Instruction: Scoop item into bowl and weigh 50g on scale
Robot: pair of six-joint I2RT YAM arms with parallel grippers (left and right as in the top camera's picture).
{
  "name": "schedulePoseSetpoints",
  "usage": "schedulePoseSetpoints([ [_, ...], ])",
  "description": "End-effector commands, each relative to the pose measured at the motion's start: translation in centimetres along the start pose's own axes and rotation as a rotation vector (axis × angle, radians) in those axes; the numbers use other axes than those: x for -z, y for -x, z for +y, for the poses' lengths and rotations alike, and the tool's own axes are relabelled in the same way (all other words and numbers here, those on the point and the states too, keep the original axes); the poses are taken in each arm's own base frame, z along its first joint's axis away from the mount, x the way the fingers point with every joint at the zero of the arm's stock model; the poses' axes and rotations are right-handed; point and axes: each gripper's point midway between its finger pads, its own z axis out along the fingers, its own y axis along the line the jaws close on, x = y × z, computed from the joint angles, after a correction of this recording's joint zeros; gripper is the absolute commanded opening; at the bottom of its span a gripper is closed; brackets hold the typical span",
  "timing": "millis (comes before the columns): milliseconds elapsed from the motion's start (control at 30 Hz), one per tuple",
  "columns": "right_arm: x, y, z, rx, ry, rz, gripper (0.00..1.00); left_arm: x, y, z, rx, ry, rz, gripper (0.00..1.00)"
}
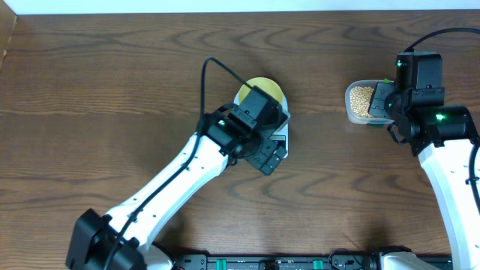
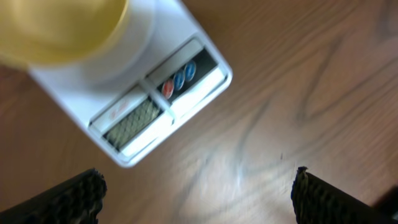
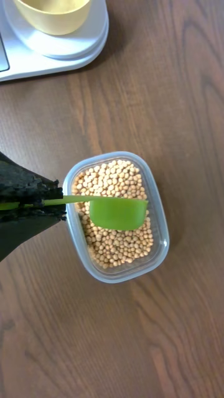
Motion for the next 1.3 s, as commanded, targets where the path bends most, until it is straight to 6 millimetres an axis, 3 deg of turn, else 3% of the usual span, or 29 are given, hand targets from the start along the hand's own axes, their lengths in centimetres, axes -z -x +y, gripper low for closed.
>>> schedulePoseSetpoints([
  [0,1.1,0.7,0.3,-0.014,0.013,-0.031,0.01,1.9,-0.8,1.0,0.057,0.045,-0.008,0.98],
  [233,1.1,0.7,0.2,-0.013,0.012,-0.029,0.01,5.6,-2.2,1.1,0.070,0.055,-0.045,0.98],
  [400,1.1,0.7,0.2,-0.013,0.012,-0.029,0.01,7.6,-4.2,3.7,0.148,0.177,-0.029,0.98],
  [667,1.1,0.5,0.2,-0.012,0.010,-0.023,0.01,7.9,-4.1,5.2,0.189,0.200,-0.040,0.98],
  [767,1.1,0.1,0.1,-0.008,0.005,-0.008,0.01,7.9,-3.8,4.8,0.187,0.174,-0.054,0.98],
  [967,1.1,-0.2,-0.2,-0.005,-0.010,0.005,0.01,7.7,-3.2,2.0,0.181,0.006,-0.071,0.98],
  [1267,1.1,0.0,-1.0,-0.005,-0.054,-0.008,0.01,7.7,-2.8,1.3,0.178,-0.038,-0.085,0.98],
])
